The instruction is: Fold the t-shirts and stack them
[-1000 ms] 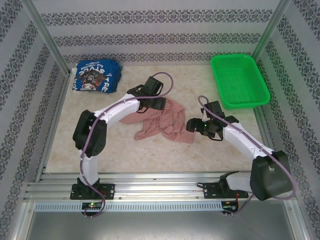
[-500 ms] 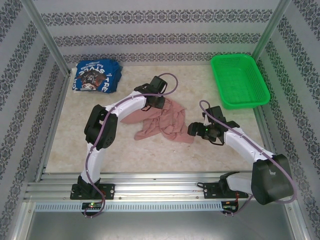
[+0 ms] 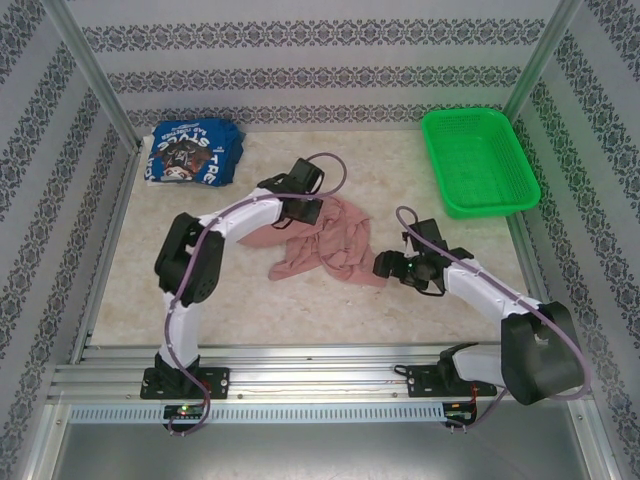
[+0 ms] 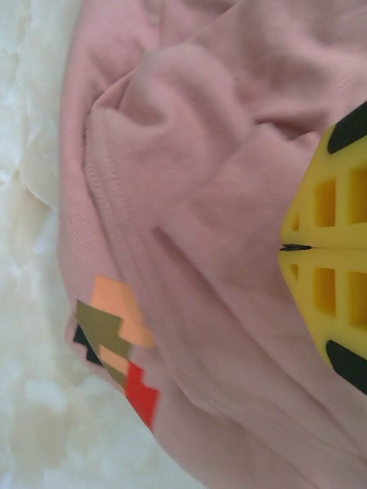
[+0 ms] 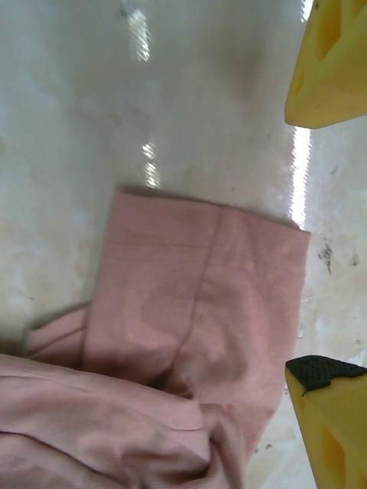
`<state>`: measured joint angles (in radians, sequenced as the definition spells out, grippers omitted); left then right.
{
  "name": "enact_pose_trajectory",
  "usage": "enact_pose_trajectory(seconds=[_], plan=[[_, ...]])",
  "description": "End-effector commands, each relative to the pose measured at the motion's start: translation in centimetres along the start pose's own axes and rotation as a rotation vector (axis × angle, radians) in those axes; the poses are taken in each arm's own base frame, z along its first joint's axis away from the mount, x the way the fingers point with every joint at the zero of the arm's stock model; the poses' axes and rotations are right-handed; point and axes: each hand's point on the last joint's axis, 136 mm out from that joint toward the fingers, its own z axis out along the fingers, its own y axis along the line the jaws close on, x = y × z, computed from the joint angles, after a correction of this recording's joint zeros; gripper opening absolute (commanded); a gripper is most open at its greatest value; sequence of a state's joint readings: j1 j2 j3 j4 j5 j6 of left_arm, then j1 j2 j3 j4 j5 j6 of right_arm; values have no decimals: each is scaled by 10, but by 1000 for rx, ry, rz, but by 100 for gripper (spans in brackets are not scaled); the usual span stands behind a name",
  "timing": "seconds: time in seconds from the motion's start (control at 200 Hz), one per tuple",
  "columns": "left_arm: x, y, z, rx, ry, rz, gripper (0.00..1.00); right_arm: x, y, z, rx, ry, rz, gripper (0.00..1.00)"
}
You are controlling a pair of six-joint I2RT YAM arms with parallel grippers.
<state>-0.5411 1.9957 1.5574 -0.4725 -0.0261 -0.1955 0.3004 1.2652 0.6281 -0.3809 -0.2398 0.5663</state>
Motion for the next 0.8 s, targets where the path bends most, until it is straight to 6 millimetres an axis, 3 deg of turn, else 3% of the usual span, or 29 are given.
enact_pose_trajectory(seconds=[0.0,0.125,0.195,0.25,0.365,0.41,0.525,0.624,0.794], plan=[[-50,3,-81,41,-245,-57,0,6,16,0,-28,-10,-11,79],[-58,13,-133,38,-364,-84,0,-2,36,0,-56,-50,-31,79],[-57,6,-138,109,-355,-87,0,-11,42,3,-52,-61,-35,79],[-51,-1,-123,139,-276,-79,0,-17,45,7,-47,-66,-37,79],[-38,-9,-75,150,-148,-74,38,-25,47,11,-45,-59,-41,79],[-36,-6,-58,115,-122,-82,46,-26,48,12,-47,-59,-43,79],[-32,0,-24,54,-45,-70,48,-24,46,10,-44,-54,-54,79],[-30,7,-7,2,-19,-61,47,-21,40,10,-41,-48,-52,79],[-31,0,18,23,-10,-48,49,-17,33,13,-46,-38,-43,79]])
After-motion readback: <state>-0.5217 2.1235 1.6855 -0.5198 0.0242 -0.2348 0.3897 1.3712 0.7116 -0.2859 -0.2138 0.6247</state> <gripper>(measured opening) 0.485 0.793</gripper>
